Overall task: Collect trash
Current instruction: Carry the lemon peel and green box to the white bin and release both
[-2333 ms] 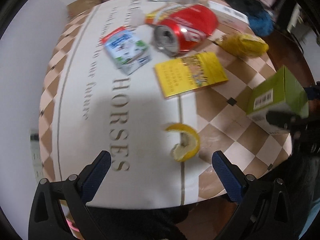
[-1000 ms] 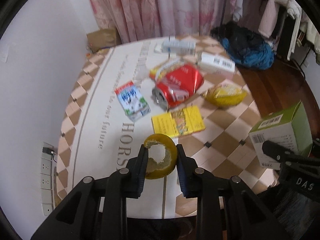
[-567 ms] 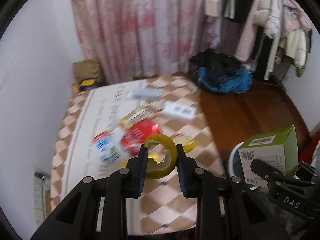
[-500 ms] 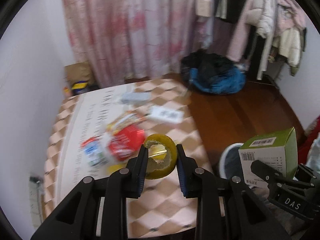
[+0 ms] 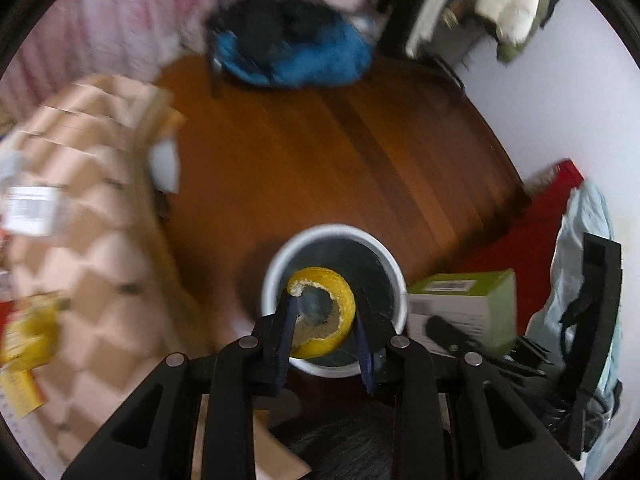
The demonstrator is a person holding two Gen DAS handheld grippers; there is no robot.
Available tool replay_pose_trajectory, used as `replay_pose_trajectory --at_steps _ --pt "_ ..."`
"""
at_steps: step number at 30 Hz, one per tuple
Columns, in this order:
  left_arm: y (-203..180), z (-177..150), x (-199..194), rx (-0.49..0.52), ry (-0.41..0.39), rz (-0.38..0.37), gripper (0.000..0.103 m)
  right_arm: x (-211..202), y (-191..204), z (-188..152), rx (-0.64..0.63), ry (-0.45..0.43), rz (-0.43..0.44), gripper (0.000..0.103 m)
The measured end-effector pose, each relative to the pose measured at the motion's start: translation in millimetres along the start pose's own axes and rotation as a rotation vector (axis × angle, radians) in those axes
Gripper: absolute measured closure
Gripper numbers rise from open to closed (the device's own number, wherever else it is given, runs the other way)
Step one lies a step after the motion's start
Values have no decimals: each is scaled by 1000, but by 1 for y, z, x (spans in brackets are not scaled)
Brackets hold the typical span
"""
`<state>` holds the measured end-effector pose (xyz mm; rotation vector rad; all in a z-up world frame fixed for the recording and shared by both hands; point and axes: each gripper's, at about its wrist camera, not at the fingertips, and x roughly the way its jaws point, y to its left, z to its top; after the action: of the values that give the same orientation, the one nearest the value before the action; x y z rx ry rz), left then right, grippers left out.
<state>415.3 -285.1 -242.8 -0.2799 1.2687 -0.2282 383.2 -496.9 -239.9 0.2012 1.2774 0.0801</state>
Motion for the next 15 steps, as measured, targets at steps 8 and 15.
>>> replay_pose_trajectory --at_steps 8,15 --pt "-27 4 59 18 99 31 19 65 -66 8 77 99 -43 28" --pt "-22 -8 55 69 66 222 12 90 -82 7 92 146 -76 2"
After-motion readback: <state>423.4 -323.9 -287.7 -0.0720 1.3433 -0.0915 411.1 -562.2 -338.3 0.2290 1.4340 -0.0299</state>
